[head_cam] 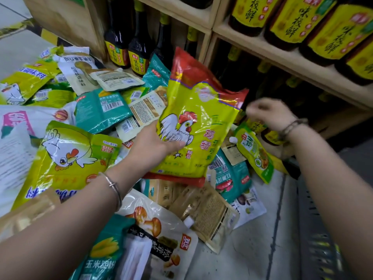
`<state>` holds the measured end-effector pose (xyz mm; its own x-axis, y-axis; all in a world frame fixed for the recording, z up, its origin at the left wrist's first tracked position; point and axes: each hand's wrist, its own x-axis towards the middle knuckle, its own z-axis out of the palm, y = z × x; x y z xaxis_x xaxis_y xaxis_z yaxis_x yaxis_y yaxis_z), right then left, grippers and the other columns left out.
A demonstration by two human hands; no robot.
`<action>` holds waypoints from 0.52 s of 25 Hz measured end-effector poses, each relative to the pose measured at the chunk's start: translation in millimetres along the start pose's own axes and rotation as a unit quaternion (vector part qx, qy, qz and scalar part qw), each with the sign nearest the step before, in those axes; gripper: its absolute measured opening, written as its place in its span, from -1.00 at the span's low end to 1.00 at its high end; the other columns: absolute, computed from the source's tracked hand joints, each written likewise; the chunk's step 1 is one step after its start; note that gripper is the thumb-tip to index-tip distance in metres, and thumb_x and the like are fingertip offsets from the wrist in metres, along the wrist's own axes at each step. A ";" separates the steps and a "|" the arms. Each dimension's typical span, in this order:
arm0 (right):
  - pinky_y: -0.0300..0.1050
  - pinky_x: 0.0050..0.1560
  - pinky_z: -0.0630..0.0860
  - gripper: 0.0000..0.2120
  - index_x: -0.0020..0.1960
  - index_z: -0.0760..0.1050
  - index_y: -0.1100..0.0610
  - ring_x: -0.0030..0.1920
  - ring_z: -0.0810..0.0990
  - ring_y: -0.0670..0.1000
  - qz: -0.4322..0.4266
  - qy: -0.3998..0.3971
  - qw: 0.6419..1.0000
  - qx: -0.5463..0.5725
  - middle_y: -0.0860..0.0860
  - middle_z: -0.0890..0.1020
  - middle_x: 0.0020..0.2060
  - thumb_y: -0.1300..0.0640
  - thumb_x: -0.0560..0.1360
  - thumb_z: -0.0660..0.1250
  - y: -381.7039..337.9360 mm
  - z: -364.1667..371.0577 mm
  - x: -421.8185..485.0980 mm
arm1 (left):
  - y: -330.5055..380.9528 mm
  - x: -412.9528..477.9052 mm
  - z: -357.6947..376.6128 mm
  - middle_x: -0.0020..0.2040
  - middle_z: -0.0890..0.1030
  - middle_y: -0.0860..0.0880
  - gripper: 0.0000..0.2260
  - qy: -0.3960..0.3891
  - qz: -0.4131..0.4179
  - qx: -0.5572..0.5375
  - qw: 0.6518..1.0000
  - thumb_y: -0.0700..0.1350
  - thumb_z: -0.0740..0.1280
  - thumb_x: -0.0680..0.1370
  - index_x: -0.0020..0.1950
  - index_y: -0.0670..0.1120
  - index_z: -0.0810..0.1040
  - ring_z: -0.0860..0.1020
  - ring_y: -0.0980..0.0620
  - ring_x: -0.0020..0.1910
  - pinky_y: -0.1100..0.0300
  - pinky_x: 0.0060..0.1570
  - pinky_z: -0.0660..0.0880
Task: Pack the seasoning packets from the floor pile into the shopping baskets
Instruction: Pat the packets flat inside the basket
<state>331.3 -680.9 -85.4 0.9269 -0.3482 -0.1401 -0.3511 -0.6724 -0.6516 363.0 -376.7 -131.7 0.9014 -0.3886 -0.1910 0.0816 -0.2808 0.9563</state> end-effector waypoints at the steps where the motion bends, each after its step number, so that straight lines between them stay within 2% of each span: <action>1: -0.25 -0.12 0.46 -0.71 0.11 0.54 0.22 -0.12 0.57 -0.04 0.067 -0.031 0.995 -0.066 0.12 0.63 -0.02 0.07 0.47 0.37 34.0 7.3 -2.1 | -3.5 0.1 0.7 -0.02 0.66 0.11 -0.67 0.001 -0.017 -0.022 1.000 -0.14 0.55 0.35 0.05 0.04 0.56 0.63 0.07 -0.03 -0.01 0.09 0.55; 3: -0.13 0.04 0.42 -0.59 0.22 0.48 0.20 0.10 0.52 0.10 0.173 -0.073 0.975 -0.122 0.16 0.56 0.15 0.04 0.45 0.40 86.3 24.8 -13.6 | -8.1 0.3 2.4 -0.04 0.68 0.07 -0.67 0.006 -0.048 -0.055 0.997 -0.17 0.54 0.36 0.09 -0.03 0.58 0.65 0.02 -0.05 0.03 0.02 0.57; 5: -0.06 0.13 0.40 -0.41 0.37 0.34 0.18 0.22 0.47 0.16 0.201 -0.057 0.970 -0.124 0.18 0.50 0.25 0.11 0.41 0.45 116.2 38.2 -19.5 | -12.4 0.8 5.9 -0.09 0.70 0.05 -0.73 0.008 -0.066 -0.080 0.995 -0.19 0.52 0.37 0.02 -0.03 0.59 0.66 -0.02 -0.10 0.07 -0.08 0.58; 7: -0.10 0.13 0.37 -0.27 0.43 0.26 0.17 0.24 0.46 0.16 0.188 -0.044 0.972 -0.135 0.17 0.48 0.27 0.16 0.35 0.50 130.6 44.4 -13.3 | -15.9 2.1 10.4 -0.14 0.71 0.06 -0.78 -0.005 -0.075 -0.101 0.992 -0.21 0.51 0.38 -0.04 -0.01 0.60 0.68 0.00 -0.15 0.13 -0.19 0.59; 9: -0.14 0.12 0.34 -0.24 0.42 0.28 0.18 0.26 0.44 0.13 0.193 -0.056 0.971 -0.132 0.16 0.48 0.28 0.13 0.31 0.54 137.9 48.8 -4.9 | -20.8 3.8 14.4 -0.14 0.71 0.06 -0.76 -0.013 -0.086 -0.117 0.989 -0.22 0.50 0.38 -0.01 -0.02 0.60 0.68 0.01 -0.18 0.20 -0.29 0.58; 13: -0.30 0.00 0.28 -0.17 0.41 0.29 0.13 0.14 0.42 -0.06 0.193 -0.059 0.976 -0.082 0.09 0.49 0.27 0.09 0.23 0.59 154.6 46.7 1.1 | -32.5 5.7 27.3 -0.15 0.71 0.02 -0.74 -0.025 -0.122 -0.124 0.984 -0.22 0.51 0.35 0.00 -0.06 0.61 0.69 -0.02 -0.21 0.15 -0.29 0.59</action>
<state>284.2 -754.8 -221.1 0.7273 -0.5241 -0.4431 -0.6841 -0.6049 -0.4076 353.8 -393.7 -169.9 0.8199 -0.3811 -0.4273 0.4007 -0.1511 0.9036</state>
